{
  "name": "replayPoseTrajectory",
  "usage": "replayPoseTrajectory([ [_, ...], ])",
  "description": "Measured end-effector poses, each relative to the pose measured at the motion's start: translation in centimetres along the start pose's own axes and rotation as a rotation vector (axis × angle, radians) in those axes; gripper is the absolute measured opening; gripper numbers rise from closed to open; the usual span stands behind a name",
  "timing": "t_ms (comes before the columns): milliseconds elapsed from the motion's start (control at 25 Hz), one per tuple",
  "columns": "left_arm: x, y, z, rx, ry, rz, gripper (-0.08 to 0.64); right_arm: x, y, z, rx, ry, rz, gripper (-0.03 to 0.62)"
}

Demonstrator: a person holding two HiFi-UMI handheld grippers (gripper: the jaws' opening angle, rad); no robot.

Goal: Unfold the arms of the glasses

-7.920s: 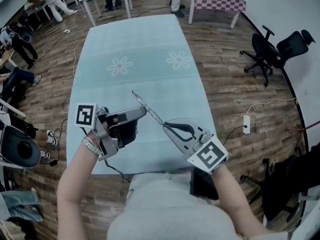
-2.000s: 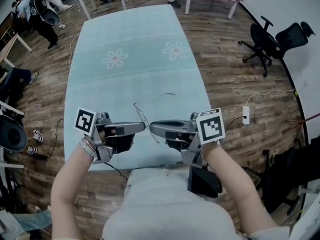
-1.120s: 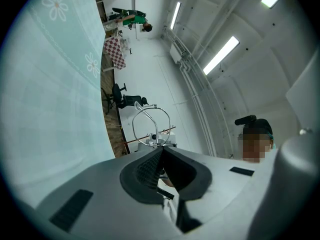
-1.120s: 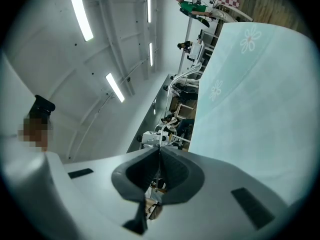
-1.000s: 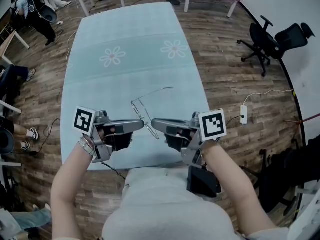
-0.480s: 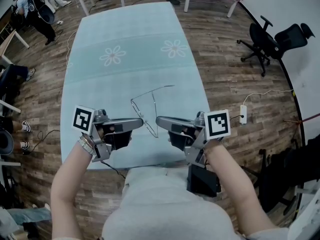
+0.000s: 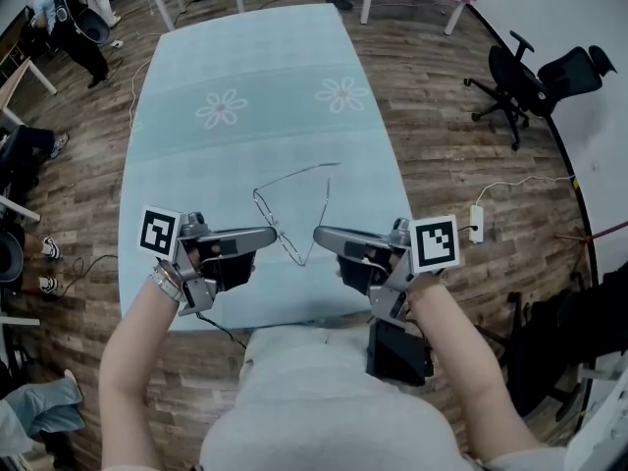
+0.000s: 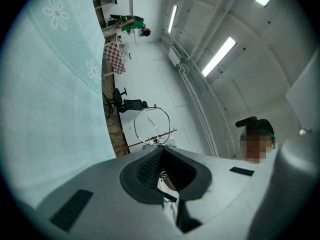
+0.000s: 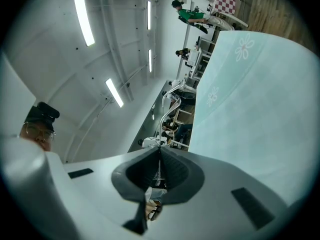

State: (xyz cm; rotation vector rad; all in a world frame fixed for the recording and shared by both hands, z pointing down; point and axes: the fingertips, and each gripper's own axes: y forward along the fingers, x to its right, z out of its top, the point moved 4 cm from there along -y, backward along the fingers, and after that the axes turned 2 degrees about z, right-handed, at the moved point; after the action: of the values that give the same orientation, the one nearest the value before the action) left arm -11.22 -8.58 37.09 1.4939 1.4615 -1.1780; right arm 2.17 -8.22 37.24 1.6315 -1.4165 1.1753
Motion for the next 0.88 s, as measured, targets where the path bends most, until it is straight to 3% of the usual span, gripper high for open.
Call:
replayPoseTrajectory([
  [880,-0.5,-1.1,1.1,0.054,0.006,0.006,0.009,0.2,-0.9,-0.7,0.001,0.013,-0.007,0.014],
])
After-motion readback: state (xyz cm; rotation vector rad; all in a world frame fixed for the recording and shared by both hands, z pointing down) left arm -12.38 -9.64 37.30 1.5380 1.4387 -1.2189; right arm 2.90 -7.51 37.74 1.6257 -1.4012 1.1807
